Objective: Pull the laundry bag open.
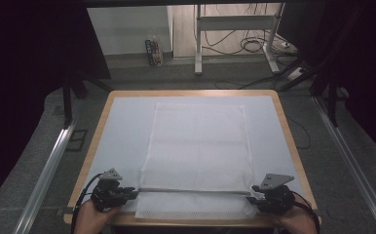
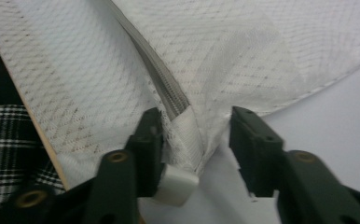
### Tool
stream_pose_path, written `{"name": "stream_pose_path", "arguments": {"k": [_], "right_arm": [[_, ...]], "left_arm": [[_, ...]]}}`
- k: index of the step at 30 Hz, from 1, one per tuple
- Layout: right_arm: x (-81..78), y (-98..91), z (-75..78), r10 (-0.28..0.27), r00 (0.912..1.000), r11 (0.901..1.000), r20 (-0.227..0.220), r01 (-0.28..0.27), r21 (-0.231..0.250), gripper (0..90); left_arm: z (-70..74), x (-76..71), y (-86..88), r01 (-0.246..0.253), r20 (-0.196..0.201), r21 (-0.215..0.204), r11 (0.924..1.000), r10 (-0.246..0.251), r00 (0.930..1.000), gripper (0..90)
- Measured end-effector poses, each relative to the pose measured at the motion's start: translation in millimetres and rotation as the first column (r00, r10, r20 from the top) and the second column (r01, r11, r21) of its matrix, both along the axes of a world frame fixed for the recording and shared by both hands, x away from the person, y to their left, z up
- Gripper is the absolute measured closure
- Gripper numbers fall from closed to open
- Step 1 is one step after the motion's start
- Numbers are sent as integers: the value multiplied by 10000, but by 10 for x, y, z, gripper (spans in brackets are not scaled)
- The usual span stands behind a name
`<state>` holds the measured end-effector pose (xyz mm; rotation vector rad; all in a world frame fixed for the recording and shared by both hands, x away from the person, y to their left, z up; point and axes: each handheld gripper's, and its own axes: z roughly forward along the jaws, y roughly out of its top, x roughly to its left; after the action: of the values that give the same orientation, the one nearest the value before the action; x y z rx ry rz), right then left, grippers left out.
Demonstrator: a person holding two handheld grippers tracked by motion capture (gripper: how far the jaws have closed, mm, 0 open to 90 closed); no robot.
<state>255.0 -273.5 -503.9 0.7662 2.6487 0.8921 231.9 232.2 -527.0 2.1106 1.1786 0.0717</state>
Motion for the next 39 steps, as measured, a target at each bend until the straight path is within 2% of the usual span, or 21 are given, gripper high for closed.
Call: {"name": "stream_pose_path", "arguments": {"k": [1,2,4,6,7,9,11,13,17,21,23,25,29,30,34,36,39], "right_arm": [[1,1,-6,-22,10000,10000,-77,22,5,485],[5,6,-14,-24,9999,10000,-140,24,-23,458],[1,25,-25,35,9997,9999,-222,-38,-113,422],[-22,32,-31,158,9995,9997,-255,-163,-184,384],[-34,25,-34,210,9995,9994,-232,-217,-272,369],[-62,-6,-42,233,9996,9988,-187,-241,-423,344],[-94,-59,-47,160,9997,9981,-194,-171,-587,327],[-128,-127,-48,47,9999,9972,-116,-56,-750,324],[-156,-241,-24,-264,9996,9993,-121,261,-281,320],[-129,-222,-12,-513,9987,9987,-42,514,55,268],[-136,-203,-8,-606,9982,9981,27,605,78,236],[-144,-195,6,-756,9971,9968,46,754,263,197],[-172,-195,35,-1212,9926,9896,52,1204,783,86],[-172,-195,35,-1212,9926,9896,52,1204,783,86],[-240,-204,31,-1443,9895,9850,98,1427,973,37],[-278,-213,43,-1542,9875,9833,339,1499,1034,21],[-322,-238,67,-1805,9831,9734,318,1739,1492,0]], "left_arm": [[1,3,-23,-120,150,102,9999,119,9998,503],[-2,4,-50,-150,252,269,9995,143,9996,430],[-21,-1,-115,-173,446,811,9966,137,9989,337],[-49,-9,-179,-28,573,1720,9851,-72,9983,270],[-65,-14,-211,5,622,2196,9756,-145,9980,246],[-64,-27,-244,33,775,2618,9651,-244,9967,207],[-59,-33,-245,-78,837,2803,9599,-163,9964,176],[-58,-44,-231,-80,768,2785,9604,-140,9969,169],[-60,-99,-244,40,716,2819,9594,-252,9971,155],[-56,-137,-282,174,820,2740,9616,-413,9958,124],[-38,-153,-279,140,940,2569,9663,-394,9948,111],[-9,-178,-260,126,1057,2205,9753,-367,9937,94],[56,-280,-208,-166,1646,1626,9865,-106,9863,44],[70,-308,-185,-217,1804,1536,9879,-64,9836,44],[77,-451,-98,-526,2351,1399,9888,184,9718,10],[64,-501,-47,-705,2535,1215,9901,377,9666,2],[55,-527,20,-1049,2692,919,9902,767,9600,0]]}}
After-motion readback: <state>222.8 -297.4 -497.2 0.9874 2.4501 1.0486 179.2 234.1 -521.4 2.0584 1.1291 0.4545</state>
